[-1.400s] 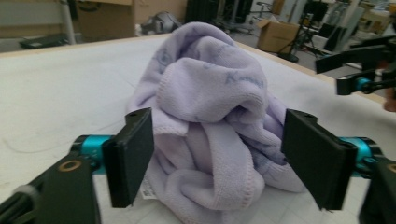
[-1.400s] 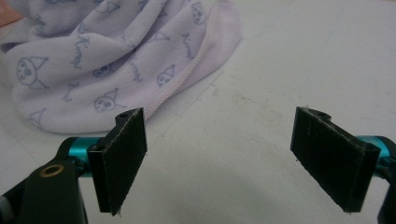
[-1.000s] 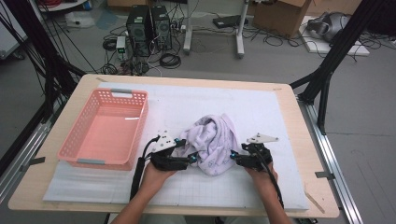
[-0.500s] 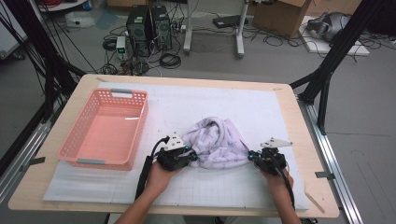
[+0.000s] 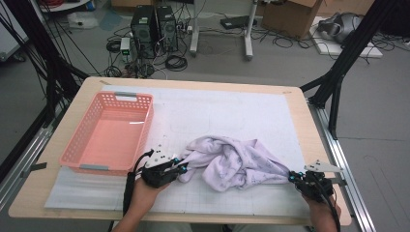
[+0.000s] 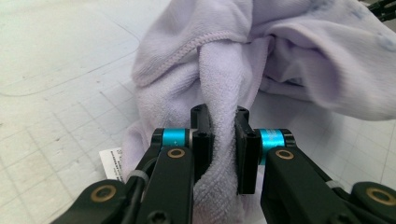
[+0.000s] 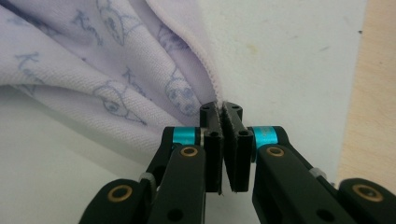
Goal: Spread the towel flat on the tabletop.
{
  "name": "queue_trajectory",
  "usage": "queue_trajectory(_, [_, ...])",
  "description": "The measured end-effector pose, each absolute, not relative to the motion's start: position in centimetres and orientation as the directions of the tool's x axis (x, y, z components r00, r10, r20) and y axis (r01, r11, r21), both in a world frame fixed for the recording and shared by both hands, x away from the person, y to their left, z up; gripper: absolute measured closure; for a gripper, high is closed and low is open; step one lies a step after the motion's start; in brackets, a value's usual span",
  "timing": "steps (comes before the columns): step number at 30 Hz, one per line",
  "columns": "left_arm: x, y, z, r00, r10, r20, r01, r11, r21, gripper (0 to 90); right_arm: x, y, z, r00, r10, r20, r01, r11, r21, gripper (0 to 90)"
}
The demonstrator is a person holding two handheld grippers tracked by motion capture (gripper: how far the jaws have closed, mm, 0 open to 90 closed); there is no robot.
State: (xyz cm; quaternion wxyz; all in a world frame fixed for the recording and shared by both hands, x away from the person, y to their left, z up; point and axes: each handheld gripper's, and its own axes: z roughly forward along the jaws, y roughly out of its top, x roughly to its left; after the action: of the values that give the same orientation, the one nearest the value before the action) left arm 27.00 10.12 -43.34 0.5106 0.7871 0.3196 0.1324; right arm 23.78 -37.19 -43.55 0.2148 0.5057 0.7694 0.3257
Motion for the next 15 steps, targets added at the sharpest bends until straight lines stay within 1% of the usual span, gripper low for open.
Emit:
queue_trajectory(1, [27.0,10.2,-43.3,0.761,0.639,-0.114,0.367,-0.279,0.887,80.4,23.7,-37.3,-43.3,-0.400,0.917,0.008,0.625,0.266,0.734,75.4])
queue_trajectory(2, [26.9,10.1,-43.3,0.763,0.636,-0.115,0.367,-0.280,0.887,80.4,23.8,-37.3,-43.1,-0.398,0.917,0.016,0.606,0.249,0.755,68.0])
queue_trajectory(3, [26.8,10.1,-43.3,0.765,0.635,-0.107,0.364,-0.288,0.886,80.4,24.0,-37.3,-42.7,-0.407,0.912,0.040,0.591,0.230,0.773,64.2])
queue_trajectory(5, [26.7,10.1,-43.3,0.768,0.633,-0.094,0.357,-0.302,0.884,80.3,24.8,-37.0,-42.1,-0.409,0.912,0.045,0.563,0.213,0.799,56.4])
queue_trajectory(7, [26.7,10.1,-43.3,0.770,0.631,-0.095,0.356,-0.301,0.884,80.4,26.3,-36.3,-41.6,-0.439,0.896,0.060,0.537,0.208,0.817,51.0])
queue_trajectory(9, [26.8,10.1,-43.4,0.772,0.627,-0.104,0.360,-0.295,0.885,80.3,27.9,-35.4,-41.6,-0.474,0.878,0.067,0.539,0.229,0.810,45.5])
queue_trajectory(12, [26.8,10.1,-43.4,0.772,0.627,-0.106,0.358,-0.291,0.887,80.4,30.9,-33.3,-42.3,-0.551,0.833,0.055,0.537,0.303,0.787,45.0])
queue_trajectory(15, [26.8,10.2,-43.4,0.770,0.629,-0.104,0.357,-0.291,0.887,80.3,33.5,-31.3,-43.5,-0.586,0.809,0.055,0.568,0.361,0.739,43.3])
